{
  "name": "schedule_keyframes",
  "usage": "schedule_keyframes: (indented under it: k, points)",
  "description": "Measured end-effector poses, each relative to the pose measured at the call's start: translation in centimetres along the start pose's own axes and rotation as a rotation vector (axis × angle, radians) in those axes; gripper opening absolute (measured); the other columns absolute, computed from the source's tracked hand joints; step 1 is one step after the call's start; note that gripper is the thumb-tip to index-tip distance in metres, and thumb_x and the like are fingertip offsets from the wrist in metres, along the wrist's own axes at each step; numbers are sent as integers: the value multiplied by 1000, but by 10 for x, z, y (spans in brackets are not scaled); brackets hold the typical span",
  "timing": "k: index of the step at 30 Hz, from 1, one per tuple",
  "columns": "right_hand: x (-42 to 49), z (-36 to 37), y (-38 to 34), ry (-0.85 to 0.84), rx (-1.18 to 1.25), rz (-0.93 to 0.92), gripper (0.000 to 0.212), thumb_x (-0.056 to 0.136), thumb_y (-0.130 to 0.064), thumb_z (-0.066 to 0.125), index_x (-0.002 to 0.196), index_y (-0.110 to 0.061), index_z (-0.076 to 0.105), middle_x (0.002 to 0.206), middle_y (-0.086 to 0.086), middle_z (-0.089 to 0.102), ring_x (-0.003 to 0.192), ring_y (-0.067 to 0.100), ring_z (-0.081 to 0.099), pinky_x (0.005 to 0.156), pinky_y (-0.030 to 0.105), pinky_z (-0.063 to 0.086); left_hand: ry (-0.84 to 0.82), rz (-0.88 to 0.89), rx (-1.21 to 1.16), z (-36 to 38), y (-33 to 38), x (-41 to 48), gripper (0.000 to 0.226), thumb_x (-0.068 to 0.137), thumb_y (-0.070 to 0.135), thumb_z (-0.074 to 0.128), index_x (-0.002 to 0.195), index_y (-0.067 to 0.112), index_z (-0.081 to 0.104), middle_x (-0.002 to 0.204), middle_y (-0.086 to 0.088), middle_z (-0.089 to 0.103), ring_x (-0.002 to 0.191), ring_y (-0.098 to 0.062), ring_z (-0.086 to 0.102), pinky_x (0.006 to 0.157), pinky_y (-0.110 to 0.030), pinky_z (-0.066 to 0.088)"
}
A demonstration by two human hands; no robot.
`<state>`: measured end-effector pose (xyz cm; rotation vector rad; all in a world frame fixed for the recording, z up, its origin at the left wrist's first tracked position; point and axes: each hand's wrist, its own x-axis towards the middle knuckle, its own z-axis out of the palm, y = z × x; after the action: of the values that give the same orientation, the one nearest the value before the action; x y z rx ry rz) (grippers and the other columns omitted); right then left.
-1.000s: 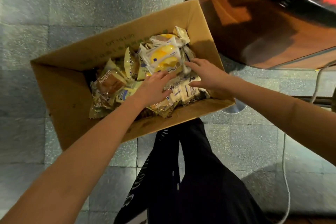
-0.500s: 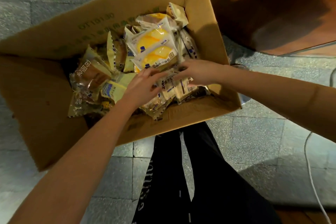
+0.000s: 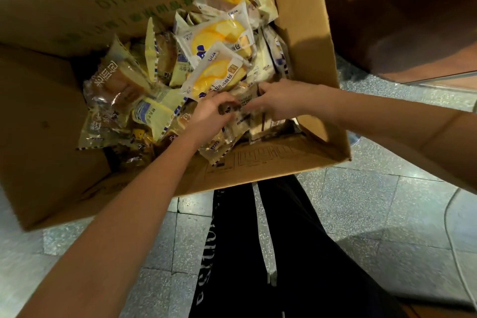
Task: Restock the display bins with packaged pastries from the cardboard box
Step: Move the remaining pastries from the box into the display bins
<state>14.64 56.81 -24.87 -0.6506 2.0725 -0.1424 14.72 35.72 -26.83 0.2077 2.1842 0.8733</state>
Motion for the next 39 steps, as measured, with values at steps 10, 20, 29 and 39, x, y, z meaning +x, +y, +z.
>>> schedule_keyframes:
  k: [10, 20, 29, 39]
  points:
    - [-8, -3, -1, 44, 122, -71, 48, 95, -20, 55, 132, -50, 51, 98, -6, 65, 75, 16, 59, 67, 40, 53, 22, 55, -93, -30, -28, -29, 38, 86, 5, 70, 116, 29, 68, 124, 2, 60, 112, -12, 56, 93, -13, 41]
    - [-27, -23, -2, 150, 625, 3, 36, 95, -22, 60, 127, -38, 58, 119, -25, 53, 97, 3, 54, 80, 24, 43, 143, 94, -234, -59, -25, -55, 33, 90, 1, 65, 112, 26, 66, 113, 5, 63, 66, -7, 48, 67, -28, 46]
    - [-41, -73, -36, 379, 829, 15, 33, 96, -26, 59, 125, -40, 56, 145, 10, 49, 133, 33, 45, 111, 46, 36, 303, 57, -200, -137, 12, -103, 38, 92, 2, 62, 104, 38, 61, 100, 14, 60, 64, -9, 48, 58, -19, 48]
    - [-112, -181, -82, 625, 719, -116, 28, 95, -20, 61, 122, -27, 65, 133, -6, 58, 119, 11, 51, 105, 32, 38, 549, 51, -185, -198, 59, -175, 33, 91, 3, 62, 115, 25, 65, 110, 24, 61, 72, -14, 49, 75, -40, 53]
